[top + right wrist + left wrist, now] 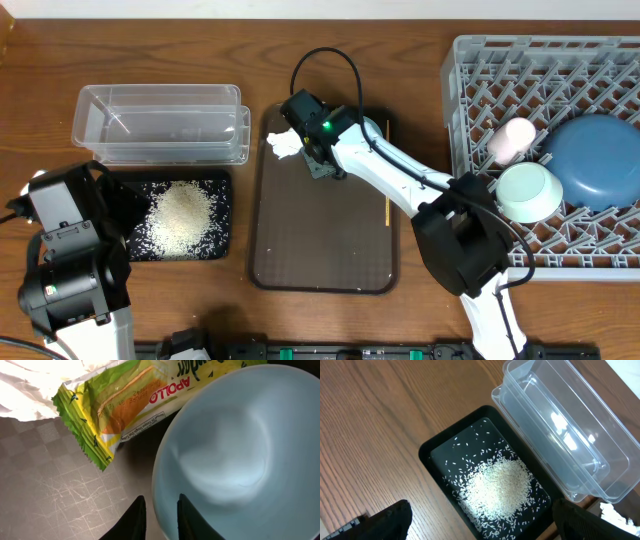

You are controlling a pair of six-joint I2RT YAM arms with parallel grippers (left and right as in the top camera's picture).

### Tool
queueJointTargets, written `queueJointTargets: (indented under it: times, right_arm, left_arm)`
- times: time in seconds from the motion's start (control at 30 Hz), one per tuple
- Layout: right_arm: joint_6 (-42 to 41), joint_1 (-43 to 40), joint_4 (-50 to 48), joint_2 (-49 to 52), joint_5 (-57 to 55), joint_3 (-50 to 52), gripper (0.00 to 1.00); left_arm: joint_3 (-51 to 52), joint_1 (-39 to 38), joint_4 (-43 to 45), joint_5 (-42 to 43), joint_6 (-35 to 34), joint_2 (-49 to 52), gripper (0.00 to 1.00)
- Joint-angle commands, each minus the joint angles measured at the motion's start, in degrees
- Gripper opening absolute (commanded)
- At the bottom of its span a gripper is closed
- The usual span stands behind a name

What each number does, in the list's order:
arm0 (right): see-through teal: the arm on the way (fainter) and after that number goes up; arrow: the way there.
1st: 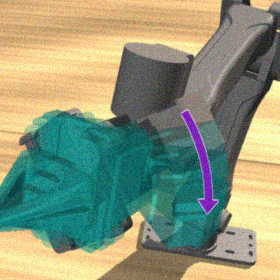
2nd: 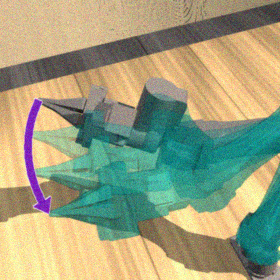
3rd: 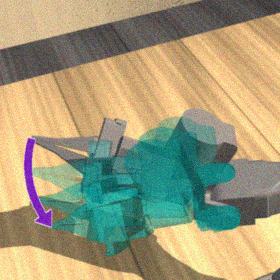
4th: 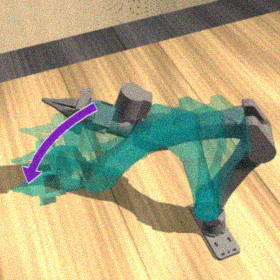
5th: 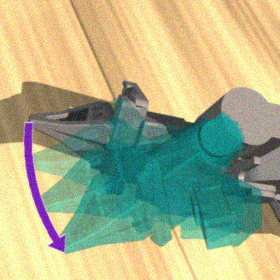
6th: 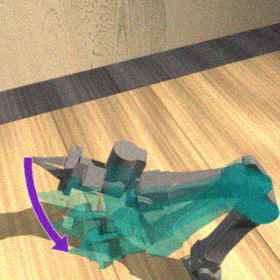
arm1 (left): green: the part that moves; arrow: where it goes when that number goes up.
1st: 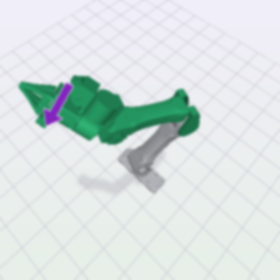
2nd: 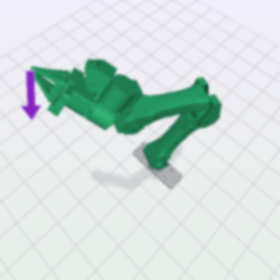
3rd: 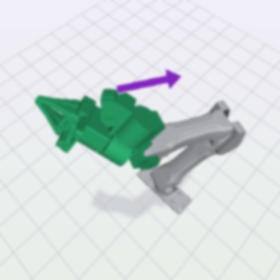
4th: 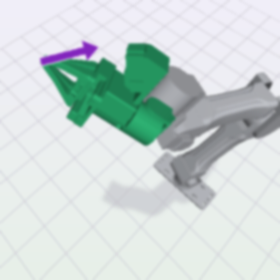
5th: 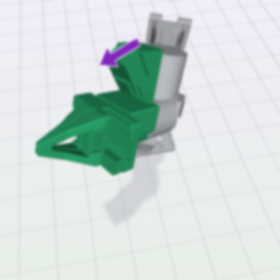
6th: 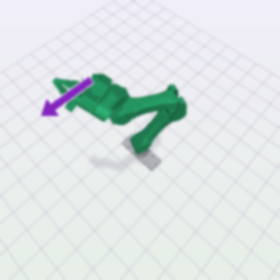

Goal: Sort waste into correct bins and load items into the dishwasher rack
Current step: 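Reach the right gripper to the light blue bowl rim and grasp, then carry the light blue bowl with the right gripper to the rack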

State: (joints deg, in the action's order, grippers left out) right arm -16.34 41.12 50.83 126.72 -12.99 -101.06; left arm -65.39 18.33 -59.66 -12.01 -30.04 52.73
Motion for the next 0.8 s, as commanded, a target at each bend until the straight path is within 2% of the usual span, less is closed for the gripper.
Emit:
queueJointTargets:
  times: [0.0,0.07,0.23,0.57,0.77]
  right_arm:
    - [-0.83,-0.44,-0.57,0.94,-0.09,1.33,0.19]
    - [-0.85,-0.44,-0.70,0.94,-0.04,1.38,0.19]
    - [-0.90,-0.42,-0.24,0.90,0.00,0.90,0.01]
    - [-2.49,-2.89,8.76,-3.93,2.89,-10.27,0.01]
    - [-1.99,-11.32,13.33,-12.22,11.80,-17.27,0.01]
  left_arm:
    - [-0.48,0.35,-0.11,-0.48,-0.07,0.02,0.92]
    - [-0.48,0.35,-0.11,-0.48,-0.07,0.02,0.93]
    - [-0.48,0.35,-0.11,-0.48,-0.07,0.02,0.92]
    - [-0.48,0.35,-0.11,-0.48,-0.07,0.02,0.92]
    - [-0.48,0.35,-0.11,-0.48,-0.07,0.02,0.92]
